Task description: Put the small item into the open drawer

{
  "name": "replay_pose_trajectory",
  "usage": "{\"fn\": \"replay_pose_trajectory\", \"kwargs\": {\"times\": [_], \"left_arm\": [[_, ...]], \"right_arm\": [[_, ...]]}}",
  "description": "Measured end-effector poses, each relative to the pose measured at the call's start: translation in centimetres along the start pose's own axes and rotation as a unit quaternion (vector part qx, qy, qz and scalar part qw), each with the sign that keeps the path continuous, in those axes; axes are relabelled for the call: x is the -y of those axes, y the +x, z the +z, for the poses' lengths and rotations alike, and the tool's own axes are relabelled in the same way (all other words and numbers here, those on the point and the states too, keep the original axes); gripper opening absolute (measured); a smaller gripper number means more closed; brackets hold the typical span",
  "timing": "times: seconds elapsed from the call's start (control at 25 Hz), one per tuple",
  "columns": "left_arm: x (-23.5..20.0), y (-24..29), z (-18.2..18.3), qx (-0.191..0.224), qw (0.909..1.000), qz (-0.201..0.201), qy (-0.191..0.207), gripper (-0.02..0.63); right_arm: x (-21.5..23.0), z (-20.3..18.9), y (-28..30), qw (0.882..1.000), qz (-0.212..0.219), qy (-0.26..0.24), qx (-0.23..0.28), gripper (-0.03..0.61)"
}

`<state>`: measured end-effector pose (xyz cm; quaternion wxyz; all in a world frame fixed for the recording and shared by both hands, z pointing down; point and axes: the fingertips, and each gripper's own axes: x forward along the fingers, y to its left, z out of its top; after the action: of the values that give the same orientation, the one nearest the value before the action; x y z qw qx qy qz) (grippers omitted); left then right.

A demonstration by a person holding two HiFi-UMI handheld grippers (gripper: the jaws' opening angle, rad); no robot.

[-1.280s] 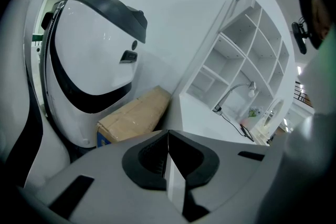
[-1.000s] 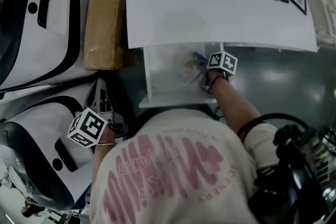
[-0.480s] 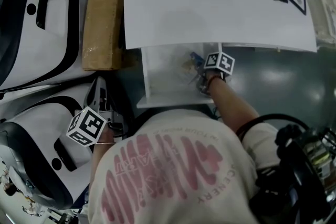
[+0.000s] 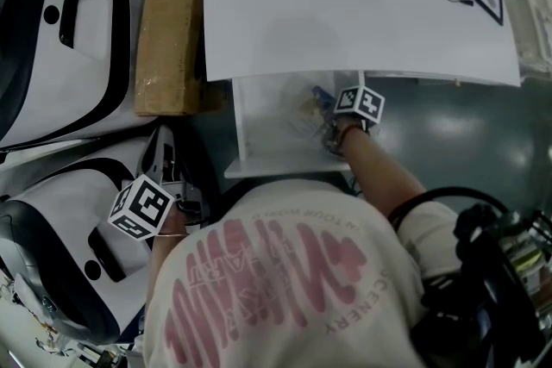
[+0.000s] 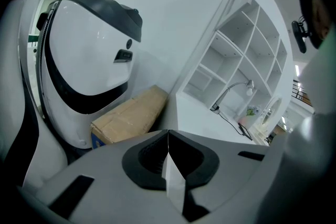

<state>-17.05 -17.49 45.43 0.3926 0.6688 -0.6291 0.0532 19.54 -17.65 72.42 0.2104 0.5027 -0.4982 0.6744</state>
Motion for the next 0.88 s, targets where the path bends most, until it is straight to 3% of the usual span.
{"fn": "replay_pose_trajectory", "kwargs": {"times": [0.88], "left_arm": [[-0.7, 0.46, 0.15, -0.002, 0.9999, 0.001, -0.011, 0.031]], "right_arm": [[0.14, 0.2, 0.04, 0.999, -0.036, -0.026, -0.004, 0.256]]}}
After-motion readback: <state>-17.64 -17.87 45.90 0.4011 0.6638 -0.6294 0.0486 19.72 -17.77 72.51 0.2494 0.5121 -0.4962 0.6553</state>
